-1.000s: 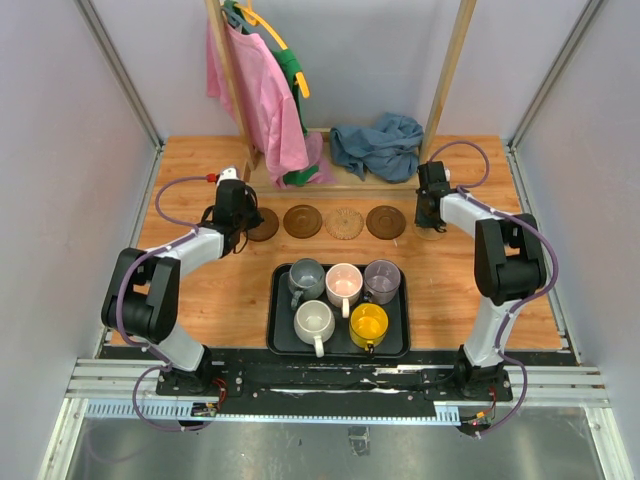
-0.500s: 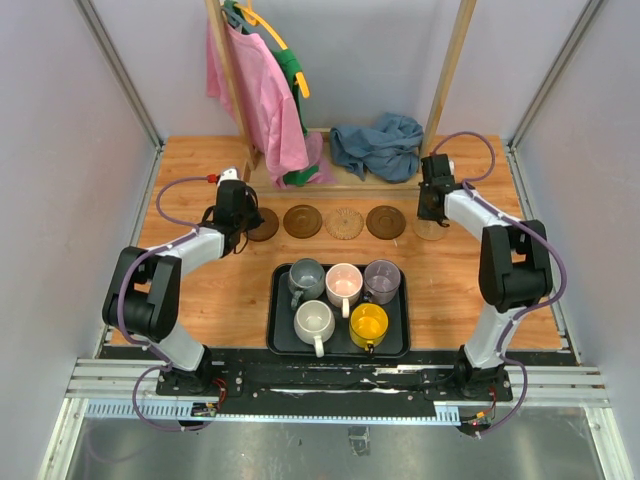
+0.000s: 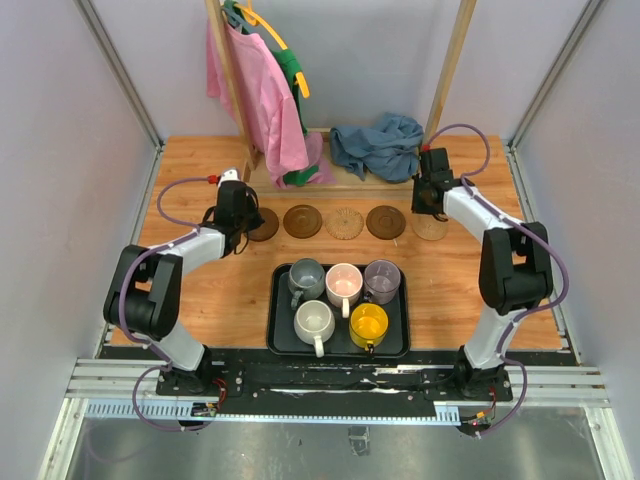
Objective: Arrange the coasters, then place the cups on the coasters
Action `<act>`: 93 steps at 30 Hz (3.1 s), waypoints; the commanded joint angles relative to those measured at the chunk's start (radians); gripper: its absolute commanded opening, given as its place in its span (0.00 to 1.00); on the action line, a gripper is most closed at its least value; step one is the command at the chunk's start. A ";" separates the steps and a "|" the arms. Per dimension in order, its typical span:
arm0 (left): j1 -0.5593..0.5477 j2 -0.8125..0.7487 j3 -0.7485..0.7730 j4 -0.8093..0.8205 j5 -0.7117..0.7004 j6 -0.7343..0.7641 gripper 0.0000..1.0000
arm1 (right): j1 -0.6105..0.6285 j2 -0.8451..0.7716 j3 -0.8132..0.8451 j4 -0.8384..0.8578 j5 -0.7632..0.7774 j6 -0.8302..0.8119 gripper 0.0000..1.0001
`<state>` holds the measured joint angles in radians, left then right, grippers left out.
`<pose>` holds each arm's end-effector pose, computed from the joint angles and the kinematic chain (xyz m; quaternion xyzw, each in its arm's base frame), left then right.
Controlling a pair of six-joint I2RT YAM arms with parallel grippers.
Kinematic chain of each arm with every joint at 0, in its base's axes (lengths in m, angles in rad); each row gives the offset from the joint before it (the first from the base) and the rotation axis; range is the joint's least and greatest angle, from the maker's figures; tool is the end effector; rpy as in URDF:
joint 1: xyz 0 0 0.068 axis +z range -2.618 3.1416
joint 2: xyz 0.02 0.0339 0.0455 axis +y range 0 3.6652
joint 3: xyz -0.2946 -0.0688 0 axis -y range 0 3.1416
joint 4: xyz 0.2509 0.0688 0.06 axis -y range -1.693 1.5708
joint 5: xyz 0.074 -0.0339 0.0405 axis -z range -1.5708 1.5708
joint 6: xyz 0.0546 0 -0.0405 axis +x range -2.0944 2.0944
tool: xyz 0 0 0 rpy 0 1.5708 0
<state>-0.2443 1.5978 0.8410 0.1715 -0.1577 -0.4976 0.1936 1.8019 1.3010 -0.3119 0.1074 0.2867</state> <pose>0.3496 -0.0783 0.2087 -0.1479 0.8666 -0.1063 0.4647 0.4178 0.0759 0.2392 0.0630 0.9258 0.0394 0.3707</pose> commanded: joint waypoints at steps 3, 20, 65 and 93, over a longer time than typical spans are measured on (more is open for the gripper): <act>0.002 0.025 -0.011 0.031 0.008 0.002 0.01 | 0.070 0.078 0.084 -0.004 -0.060 -0.035 0.14; 0.002 0.033 -0.008 0.026 0.016 -0.008 0.01 | 0.149 0.194 0.136 -0.028 -0.108 -0.034 0.07; 0.003 0.045 -0.011 0.036 0.034 -0.017 0.01 | 0.161 0.145 0.019 -0.040 -0.044 0.008 0.06; 0.002 0.037 0.025 0.026 0.023 0.006 0.00 | 0.159 0.055 0.172 -0.037 -0.017 -0.066 0.08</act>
<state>-0.2443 1.6283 0.8398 0.1783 -0.1326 -0.5045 0.3386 1.9373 1.4635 -0.3416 0.0505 0.2493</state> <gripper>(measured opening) 0.011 0.078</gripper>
